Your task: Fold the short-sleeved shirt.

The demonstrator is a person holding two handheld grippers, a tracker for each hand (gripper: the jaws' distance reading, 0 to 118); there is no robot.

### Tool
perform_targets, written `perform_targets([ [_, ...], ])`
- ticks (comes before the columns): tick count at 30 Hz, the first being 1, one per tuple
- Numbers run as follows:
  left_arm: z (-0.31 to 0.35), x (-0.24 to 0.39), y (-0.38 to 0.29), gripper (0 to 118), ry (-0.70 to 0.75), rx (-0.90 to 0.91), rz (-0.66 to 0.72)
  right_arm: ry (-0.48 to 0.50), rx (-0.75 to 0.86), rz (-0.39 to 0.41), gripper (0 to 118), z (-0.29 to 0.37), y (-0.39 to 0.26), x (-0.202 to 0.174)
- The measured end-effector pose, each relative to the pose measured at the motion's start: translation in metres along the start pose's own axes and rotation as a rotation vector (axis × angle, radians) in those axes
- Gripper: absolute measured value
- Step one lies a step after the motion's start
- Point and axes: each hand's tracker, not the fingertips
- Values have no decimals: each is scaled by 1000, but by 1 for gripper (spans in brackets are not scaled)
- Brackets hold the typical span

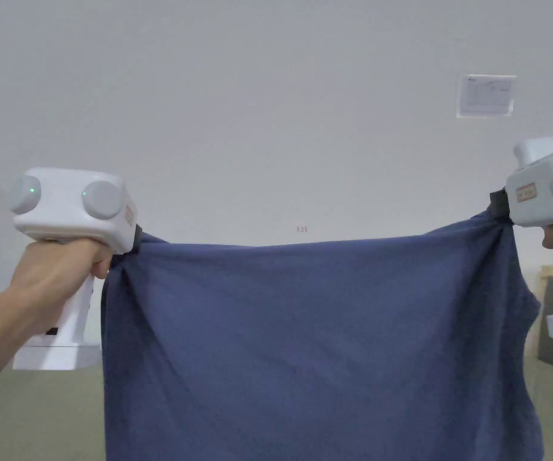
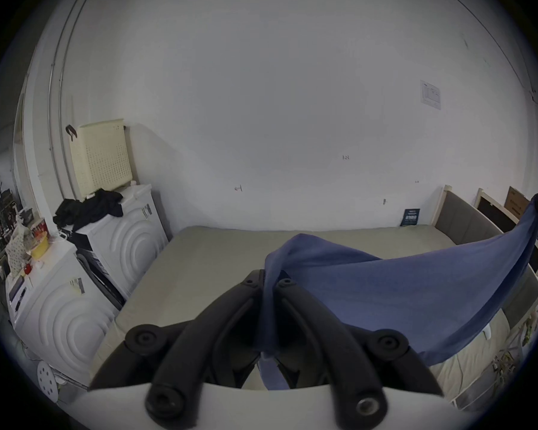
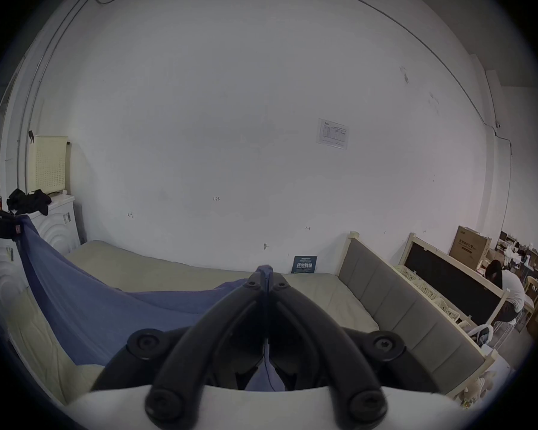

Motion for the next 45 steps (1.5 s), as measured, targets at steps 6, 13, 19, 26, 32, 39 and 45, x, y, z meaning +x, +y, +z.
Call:
perform_targets([
  [6, -30, 6, 24, 4, 42, 16, -32, -10, 10, 34, 2, -39, 21, -8],
  [13, -82, 12, 55, 4, 71, 33, 9, -21, 28, 44, 2, -91, 48, -15],
  [19, -123, 26, 71, 4, 101, 72, -10, -33, 75, 34, 2, -126, 72, -20],
  [26, -169, 38, 84, 4, 117, 79, 31, -54, 79, 47, 2, -170, 77, -25],
  [32, -217, 47, 73, 4, 144, 62, -2, -63, 54, 57, 2, -218, 55, -34],
  [39, -282, 51, -4, 4, 157, -52, -55, -23, -80, 77, 2, -261, -46, -56],
  [45, -280, 40, -136, 4, 64, -179, -134, 90, -276, 66, 2, -224, -184, -68],
])
